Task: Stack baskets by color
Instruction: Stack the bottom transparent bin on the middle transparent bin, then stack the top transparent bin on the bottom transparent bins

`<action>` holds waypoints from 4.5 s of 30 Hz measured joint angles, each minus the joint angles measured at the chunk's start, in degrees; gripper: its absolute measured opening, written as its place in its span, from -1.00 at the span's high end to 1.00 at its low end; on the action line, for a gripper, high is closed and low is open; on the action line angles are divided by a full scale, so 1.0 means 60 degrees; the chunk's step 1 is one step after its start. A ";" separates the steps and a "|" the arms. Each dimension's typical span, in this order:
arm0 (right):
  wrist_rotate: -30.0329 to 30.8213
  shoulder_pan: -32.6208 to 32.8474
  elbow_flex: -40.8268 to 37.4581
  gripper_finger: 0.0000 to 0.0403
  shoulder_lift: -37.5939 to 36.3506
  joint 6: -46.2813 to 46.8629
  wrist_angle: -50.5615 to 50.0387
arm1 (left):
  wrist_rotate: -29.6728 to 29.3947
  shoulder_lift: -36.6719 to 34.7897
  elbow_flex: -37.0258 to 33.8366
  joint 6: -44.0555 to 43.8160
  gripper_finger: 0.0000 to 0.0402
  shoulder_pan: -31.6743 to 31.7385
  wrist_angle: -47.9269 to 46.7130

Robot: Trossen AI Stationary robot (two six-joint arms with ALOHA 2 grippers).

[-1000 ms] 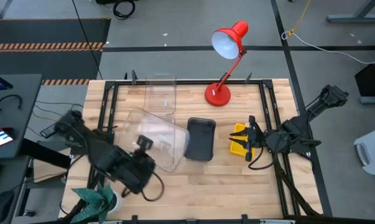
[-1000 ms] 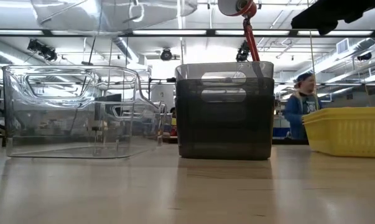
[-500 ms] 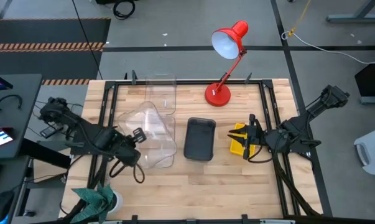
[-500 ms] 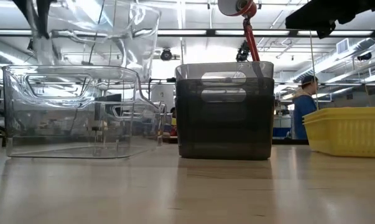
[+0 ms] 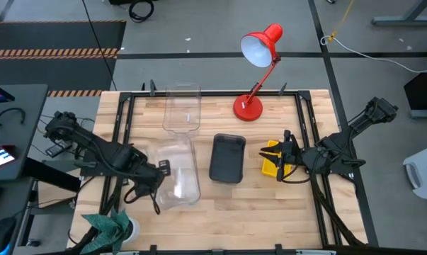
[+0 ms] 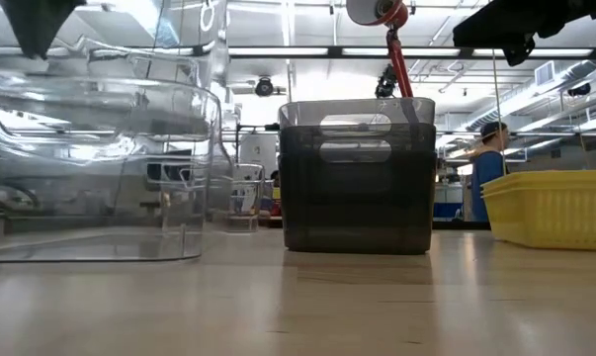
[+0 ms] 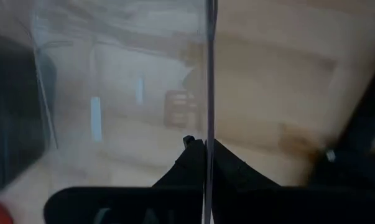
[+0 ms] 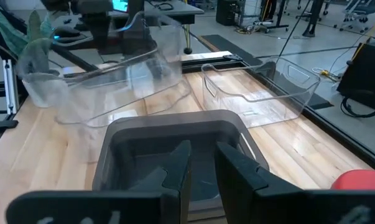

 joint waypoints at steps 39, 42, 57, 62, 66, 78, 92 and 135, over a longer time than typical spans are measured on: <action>0.0199 0.0000 -0.0015 0.62 0.0007 0.0251 -0.0259 | -0.2499 0.0044 -0.0217 -0.6948 0.23 0.2403 0.5077; 0.0213 -0.0007 -0.0015 0.62 0.0007 0.0437 -0.0326 | -0.2983 0.0061 -0.0217 -0.7337 0.28 0.3116 0.5507; 0.0205 -0.0018 -0.0015 0.62 0.0007 -0.0960 -0.0417 | -0.0120 0.2798 0.1014 -0.7996 0.23 0.6672 0.4461; 0.0200 -0.0033 -0.0013 0.62 0.0007 -0.1246 -0.0512 | -0.0118 0.3613 0.1272 -0.7748 -0.04 0.6920 0.3524; 0.0179 -0.0185 -0.0013 0.62 0.0007 -0.1661 -0.0283 | -0.0603 0.3908 0.1277 -0.7692 -0.25 0.6985 0.3243; -0.1964 -0.0499 -0.0006 0.62 -0.0017 -0.1224 -0.0294 | -0.0724 0.4706 0.1304 -0.7938 -0.11 0.7113 0.3059; -0.2032 -0.0736 0.1476 0.62 -0.0022 -0.4531 -0.0285 | -0.0396 0.4850 0.1262 -0.7783 0.94 0.7448 0.3186; -0.1547 -0.1222 -0.1909 0.62 -0.0022 -0.2660 0.2572 | -0.1445 0.4783 0.8403 -1.3638 0.98 0.4096 -0.2121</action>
